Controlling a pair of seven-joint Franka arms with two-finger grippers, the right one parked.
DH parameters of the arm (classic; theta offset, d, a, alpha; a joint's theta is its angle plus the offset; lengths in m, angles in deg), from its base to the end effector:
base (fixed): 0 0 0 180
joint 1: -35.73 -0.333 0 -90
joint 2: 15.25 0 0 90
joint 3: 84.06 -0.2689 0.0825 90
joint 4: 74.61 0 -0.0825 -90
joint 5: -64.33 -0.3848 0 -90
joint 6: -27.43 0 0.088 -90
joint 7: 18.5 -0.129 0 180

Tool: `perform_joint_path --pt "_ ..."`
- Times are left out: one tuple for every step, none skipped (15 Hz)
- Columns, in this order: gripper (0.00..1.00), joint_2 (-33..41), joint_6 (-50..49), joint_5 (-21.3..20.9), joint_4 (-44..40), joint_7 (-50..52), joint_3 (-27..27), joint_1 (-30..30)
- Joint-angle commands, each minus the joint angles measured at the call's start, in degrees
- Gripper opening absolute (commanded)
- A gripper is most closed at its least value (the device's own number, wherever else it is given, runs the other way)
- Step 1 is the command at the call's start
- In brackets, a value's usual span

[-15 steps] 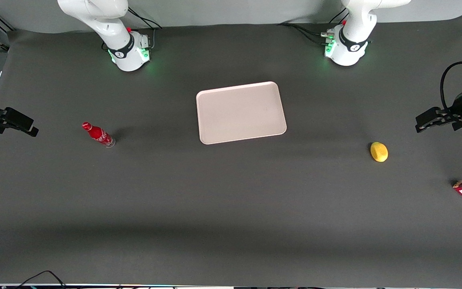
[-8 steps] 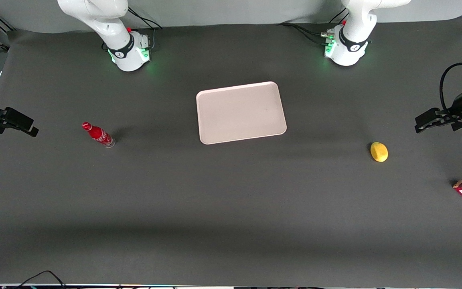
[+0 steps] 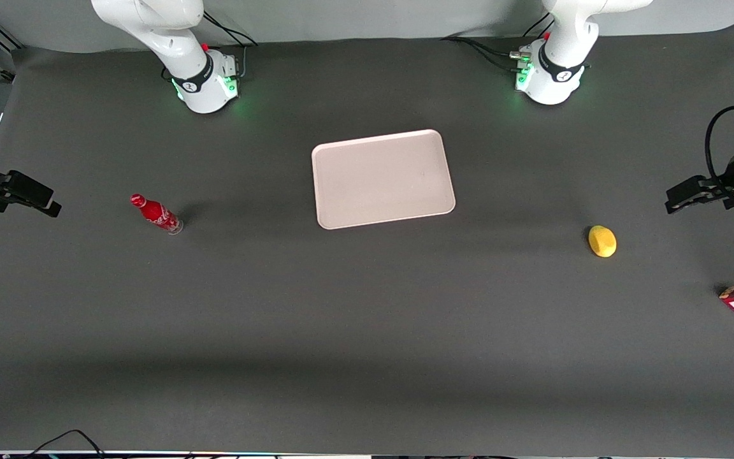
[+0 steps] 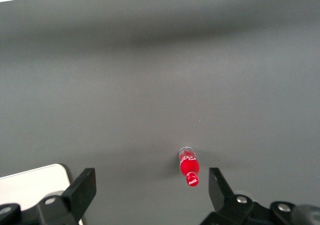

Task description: Place red cookie box on tray

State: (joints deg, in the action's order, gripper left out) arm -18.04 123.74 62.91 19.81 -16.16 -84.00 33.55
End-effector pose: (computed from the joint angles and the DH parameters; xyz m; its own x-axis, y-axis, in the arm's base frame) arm 0.5731 0.0242 0.5008 0.9971 0.0750 -0.0147 0.0746 -0.9969 -0.0252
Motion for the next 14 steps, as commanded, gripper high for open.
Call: perform_joint_path --pt "1.0 -1.8 0.0 -0.5 -1.3 -1.2 0.0 -4.0" --pt "1.0 -2.6 0.1 -0.3 -1.5 -1.2 0.0 -5.5" --pt "1.0 -3.5 0.6 -0.3 -2.4 -1.2 0.0 -7.3" --pt "1.0 -4.9 1.3 -0.4 -3.4 -1.2 0.0 -9.1" --pt "1.0 -6.3 2.3 -0.5 -4.1 -1.4 0.0 -11.2" --pt "1.0 -7.7 3.6 -0.6 -4.8 -2.4 0.0 -13.0" --pt "1.0 -9.0 5.5 -0.6 -5.0 -4.0 0.0 -14.3" --pt "1.0 -10.1 7.9 -0.6 -5.1 -5.8 0.0 -15.8" --pt "1.0 -11.1 10.4 -0.6 -5.0 -6.7 0.0 -17.3" --pt "1.0 -12.7 12.7 -0.5 -5.1 -6.7 0.0 -18.6" --pt "1.0 -14.4 14.9 -0.5 -5.2 -6.8 0.0 -20.2" --pt "1.0 -16.3 17.8 -0.5 -5.2 -6.8 0.0 -22.0" --pt "1.0 -18.2 21.3 -0.5 -5.2 -7.3 0.0 -23.2" --pt "1.0 -19.9 24.9 -0.4 -5.2 -10.0 0.0 -23.8"
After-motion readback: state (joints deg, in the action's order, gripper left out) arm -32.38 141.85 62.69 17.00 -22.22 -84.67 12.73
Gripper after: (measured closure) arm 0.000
